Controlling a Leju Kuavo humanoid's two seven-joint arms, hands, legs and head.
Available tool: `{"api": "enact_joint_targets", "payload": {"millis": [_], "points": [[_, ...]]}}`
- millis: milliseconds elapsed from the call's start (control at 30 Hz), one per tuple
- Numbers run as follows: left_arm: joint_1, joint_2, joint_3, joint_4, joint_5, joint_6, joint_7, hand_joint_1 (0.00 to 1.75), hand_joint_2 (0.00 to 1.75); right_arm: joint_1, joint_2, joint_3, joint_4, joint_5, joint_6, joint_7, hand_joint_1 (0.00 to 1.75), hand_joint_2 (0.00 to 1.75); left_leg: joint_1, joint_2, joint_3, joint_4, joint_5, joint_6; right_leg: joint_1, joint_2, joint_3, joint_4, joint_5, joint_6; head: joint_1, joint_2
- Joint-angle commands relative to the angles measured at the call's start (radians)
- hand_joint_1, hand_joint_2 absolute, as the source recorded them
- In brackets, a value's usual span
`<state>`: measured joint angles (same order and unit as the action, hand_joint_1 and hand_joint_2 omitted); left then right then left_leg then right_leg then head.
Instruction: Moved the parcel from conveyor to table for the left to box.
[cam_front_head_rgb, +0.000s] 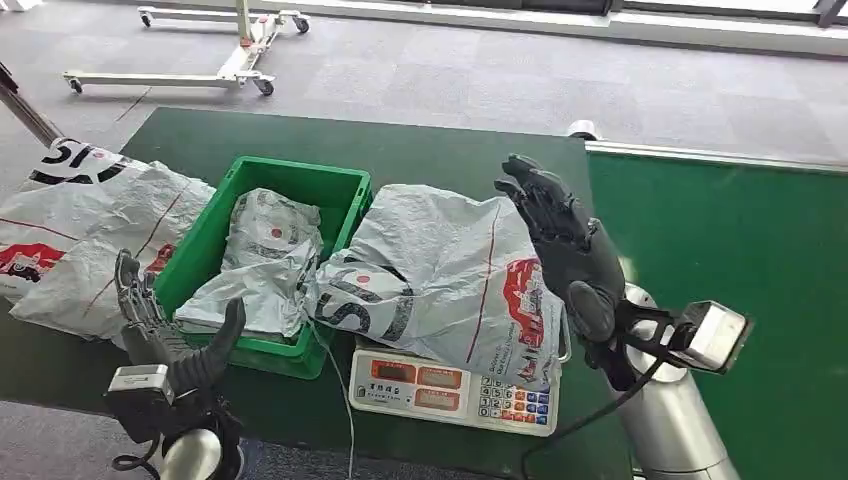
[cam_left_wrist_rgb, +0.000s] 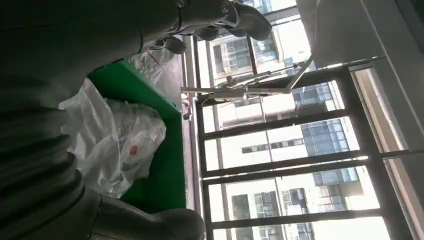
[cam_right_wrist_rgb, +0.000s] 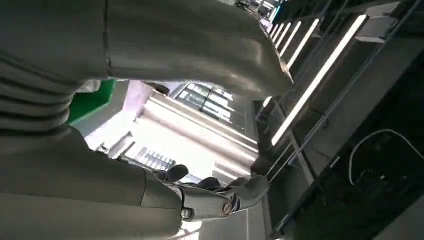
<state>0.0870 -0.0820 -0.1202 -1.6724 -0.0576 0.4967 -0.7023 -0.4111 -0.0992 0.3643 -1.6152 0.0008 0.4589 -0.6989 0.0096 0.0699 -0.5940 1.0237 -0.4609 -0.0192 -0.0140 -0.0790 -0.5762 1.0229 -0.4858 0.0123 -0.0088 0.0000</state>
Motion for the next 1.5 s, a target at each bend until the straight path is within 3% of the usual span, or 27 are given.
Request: {"api": "enact_joint_targets", "payload": {"millis": [33, 133, 267, 300, 367, 400, 533, 567, 600, 667, 733, 1000, 1033, 1500], "points": [[-0.031, -0.007, 0.027, 0.044, 0.005, 0.001, 0.004, 0.0, 1.75, 0.003, 0.036, -0.097, -0.028, -0.013, 0.055, 0.001, 0.0, 0.0, 0.001, -0.008, 0.0, -0.003, 0.002, 0.001, 0.0, 0.007, 0.001, -0.004, 0.002, -0.001, 0.0, 0.0], [-0.039, 0.007, 0.013, 0.071, -0.02, -0.008, 0.004, 0.0, 1.75, 0.019, 0.087, -0.182, -0.066, -0.017, 0.083, 0.001, 0.0, 0.0, 0.0, -0.004, 0.0, 0.0, 0.0, 0.0, 0.0, 0.003, 0.0, 0.0, 0.0, -0.001, 0.0, 0.0], [-0.128, 0.038, -0.041, 0.254, -0.179, -0.059, 0.004, 0.0, 1.75, 0.051, 0.168, -0.313, -0.157, -0.056, 0.1, 0.001, 0.0, 0.0, 0.0, -0.01, 0.0, -0.003, 0.002, 0.001, -0.001, 0.002, 0.001, -0.002, 0.001, -0.001, 0.0, 0.0], [-0.171, 0.052, -0.081, 0.318, -0.342, -0.103, 0.042, 0.0, 1.75, 0.068, 0.185, -0.333, -0.208, -0.011, -0.012, 0.001, 0.0, 0.0, 0.0, -0.012, 0.0, -0.004, 0.003, 0.001, -0.001, 0.001, 0.001, -0.003, 0.001, -0.002, 0.0, 0.0], [-0.218, 0.046, -0.125, 0.369, -0.465, -0.154, 0.085, 0.0, 1.75, 0.078, 0.165, -0.293, -0.256, 0.03, -0.12, 0.001, 0.0, 0.0, 0.0, -0.015, 0.0, -0.004, 0.004, 0.001, -0.001, -0.002, 0.002, -0.003, 0.001, -0.001, 0.0, 0.0], [-0.279, 0.041, -0.18, 0.438, -0.536, -0.261, 0.116, 0.0, 1.75, 0.073, 0.133, -0.23, -0.296, 0.06, -0.195, 0.001, 0.0, 0.0, 0.0, -0.015, 0.0, -0.005, 0.004, 0.001, -0.001, -0.001, 0.002, -0.004, 0.001, -0.001, 0.0, 0.0], [-0.488, -0.076, -0.276, 0.764, -0.65, -0.316, 0.141, 0.0, 1.75, 0.04, 0.08, -0.039, -0.283, 0.136, -0.346, 0.001, 0.0, 0.0, -0.001, -0.018, -0.002, -0.001, 0.005, 0.002, -0.002, -0.007, 0.0, -0.001, 0.001, 0.0, 0.0, 0.0], [-0.513, -0.095, -0.303, 0.824, -0.656, -0.338, 0.138, 0.0, 1.75, 0.021, 0.084, -0.018, -0.256, 0.138, -0.355, 0.001, 0.0, 0.0, -0.002, -0.012, -0.001, -0.001, 0.004, 0.002, -0.003, -0.005, 0.0, 0.0, 0.0, 0.0, 0.0, 0.0], [-0.519, -0.105, -0.333, 0.857, -0.679, -0.338, 0.137, 0.0, 1.75, 0.004, 0.089, -0.012, -0.235, 0.135, -0.356, 0.001, 0.0, 0.0, -0.001, -0.017, -0.002, -0.002, 0.006, 0.003, -0.002, -0.005, -0.001, -0.002, 0.003, 0.0, 0.0, 0.0], [-0.516, -0.12, -0.357, 0.89, -0.686, -0.35, 0.136, 0.0, 1.75, -0.01, 0.094, -0.022, -0.205, 0.119, -0.349, 0.001, 0.0, 0.0, -0.002, -0.015, -0.001, -0.005, 0.007, 0.003, -0.003, 0.001, 0.001, -0.005, 0.006, 0.0, 0.0, 0.0], [-0.513, -0.128, -0.382, 0.92, -0.698, -0.351, 0.134, 0.0, 1.75, -0.02, 0.093, -0.039, -0.185, 0.105, -0.34, 0.001, 0.0, 0.0, -0.002, -0.004, 0.0, -0.001, 0.003, 0.002, -0.002, 0.004, 0.001, -0.001, 0.005, 0.0, 0.0, 0.0], [-0.545, -0.122, -0.427, 0.994, -0.716, -0.37, 0.128, 0.0, 1.75, 0.024, 0.093, -0.069, -0.213, 0.101, -0.33, 0.001, 0.0, 0.0, -0.001, -0.006, 0.0, -0.001, 0.003, 0.002, -0.002, 0.004, 0.0, -0.001, 0.004, 0.0, 0.0, 0.0], [-0.549, -0.121, -0.436, 1.0, -0.724, -0.374, 0.129, 1.75, 1.75, 0.025, 0.095, -0.07, -0.213, 0.104, -0.331, 0.001, 0.0, 0.0, -0.001, -0.007, 0.0, -0.003, 0.004, 0.002, -0.001, 0.006, 0.0, -0.003, 0.005, 0.0, 0.0, 0.0], [-0.595, -0.131, -0.477, 1.049, -0.739, -0.381, 0.112, 1.75, 1.75, 0.073, 0.111, -0.129, -0.236, 0.134, -0.339, 0.001, 0.0, 0.0, -0.001, -0.005, -0.001, -0.002, 0.004, 0.002, -0.001, 0.007, -0.001, -0.002, 0.005, 0.0, 0.0, 0.0]]}}
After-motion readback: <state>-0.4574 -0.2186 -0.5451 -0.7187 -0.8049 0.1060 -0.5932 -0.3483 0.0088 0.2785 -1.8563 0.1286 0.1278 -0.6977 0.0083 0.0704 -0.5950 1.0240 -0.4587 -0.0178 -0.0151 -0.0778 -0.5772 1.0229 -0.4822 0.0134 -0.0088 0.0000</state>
